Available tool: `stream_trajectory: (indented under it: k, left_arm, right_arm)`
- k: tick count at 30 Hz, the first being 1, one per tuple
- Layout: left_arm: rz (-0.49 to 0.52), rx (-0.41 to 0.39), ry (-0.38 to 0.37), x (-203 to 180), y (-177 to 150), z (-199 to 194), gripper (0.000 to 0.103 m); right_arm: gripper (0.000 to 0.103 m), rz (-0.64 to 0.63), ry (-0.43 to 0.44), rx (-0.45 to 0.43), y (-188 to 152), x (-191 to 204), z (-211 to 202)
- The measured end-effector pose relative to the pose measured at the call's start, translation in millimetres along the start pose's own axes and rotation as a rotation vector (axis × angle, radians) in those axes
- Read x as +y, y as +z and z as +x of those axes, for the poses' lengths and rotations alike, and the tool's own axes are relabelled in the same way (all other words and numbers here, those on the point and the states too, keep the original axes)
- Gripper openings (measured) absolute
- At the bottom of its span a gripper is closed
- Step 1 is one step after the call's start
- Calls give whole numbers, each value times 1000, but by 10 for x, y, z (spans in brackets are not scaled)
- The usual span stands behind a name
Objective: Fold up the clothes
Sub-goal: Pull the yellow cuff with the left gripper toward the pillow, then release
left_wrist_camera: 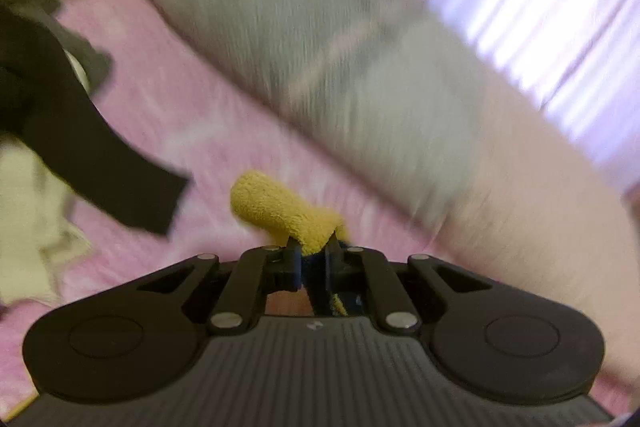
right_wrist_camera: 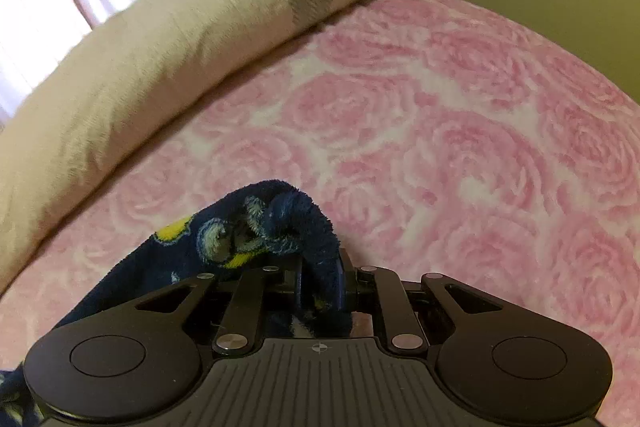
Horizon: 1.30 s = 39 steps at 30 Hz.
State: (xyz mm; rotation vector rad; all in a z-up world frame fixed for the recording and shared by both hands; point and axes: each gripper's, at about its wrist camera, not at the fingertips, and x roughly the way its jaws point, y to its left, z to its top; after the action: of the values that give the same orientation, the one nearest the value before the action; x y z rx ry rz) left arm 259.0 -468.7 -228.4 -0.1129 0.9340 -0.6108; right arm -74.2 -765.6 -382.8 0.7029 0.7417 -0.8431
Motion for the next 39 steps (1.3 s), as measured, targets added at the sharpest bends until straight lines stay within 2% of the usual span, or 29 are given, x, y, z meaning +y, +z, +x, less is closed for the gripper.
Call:
stream_trajectory:
  k: [3, 6, 8, 9, 11, 12, 14, 16, 17, 18, 19, 21, 24, 27, 29, 31, 32, 33, 35, 39]
  left_arm:
    - [10, -87, 9, -249, 363, -450, 7]
    - [51, -150, 24, -553, 688, -522, 9]
    - [79, -154, 53, -721, 861, -221, 10]
    - [94, -138, 70, -780, 896, 41, 15]
    - [151, -84, 130, -960, 880, 706, 19]
    - [201, -43, 163, -1008, 812, 1010, 23]
    - [302, 13, 289, -1081, 567, 1507, 23]
    - [331, 68, 345, -943, 289, 1708, 24]
    - [311, 91, 349, -796, 176, 1752, 28]
    - [275, 106, 359, -636, 97, 1765, 34]
    - [233, 119, 377, -470, 42, 1770, 35]
    - [155, 140, 402, -136, -7, 1789, 34]
    - [45, 131, 368, 181, -38, 1804, 36]
    - [-20, 129, 271, 229, -106, 1904, 41]
    - [-54, 122, 239, 220, -130, 2010, 42]
    - [-86, 117, 214, 226, -153, 2120, 40]
    - [-90, 116, 210, 237, -175, 2169, 28]
    - [-74, 111, 204, 221, -185, 2164, 0]
    - [2, 74, 199, 139, -155, 2093, 0]
    - [173, -111, 211, 46, 15, 1539, 0]
  right_arm:
    - [14, -4, 26, -1, 27, -40, -84]
    - [14, 23, 26, 1, 73, -103, -104]
    - [14, 34, 28, 2, 97, -124, -74]
    - [14, 36, 24, 3, 104, -121, -43]
    - [14, 43, -10, 9, 104, -86, 62]
    - [14, 60, -30, 18, 99, -75, 136]
    - [14, 96, -53, 40, 81, -70, 268]
    - [14, 112, -53, 67, 59, -59, 370]
    - [14, 99, -55, 74, 48, -52, 399]
    - [23, 84, -62, 72, 34, -51, 407]
    - [42, 79, -67, 67, 21, -68, 404]
    - [57, 73, -76, 59, -4, -104, 399]
    - [57, 90, -77, 58, -33, -156, 414]
    - [57, 77, -91, 55, -42, -114, 428]
    - [57, 64, -110, 56, -46, -65, 450]
    - [57, 61, -126, 54, -47, -33, 465]
    - [57, 60, -132, 53, -49, -21, 468]
    - [57, 59, -136, 49, -57, -12, 466]
    - [57, 48, -142, 42, -80, 4, 464]
    - [57, 26, -149, 38, -97, 24, 466]
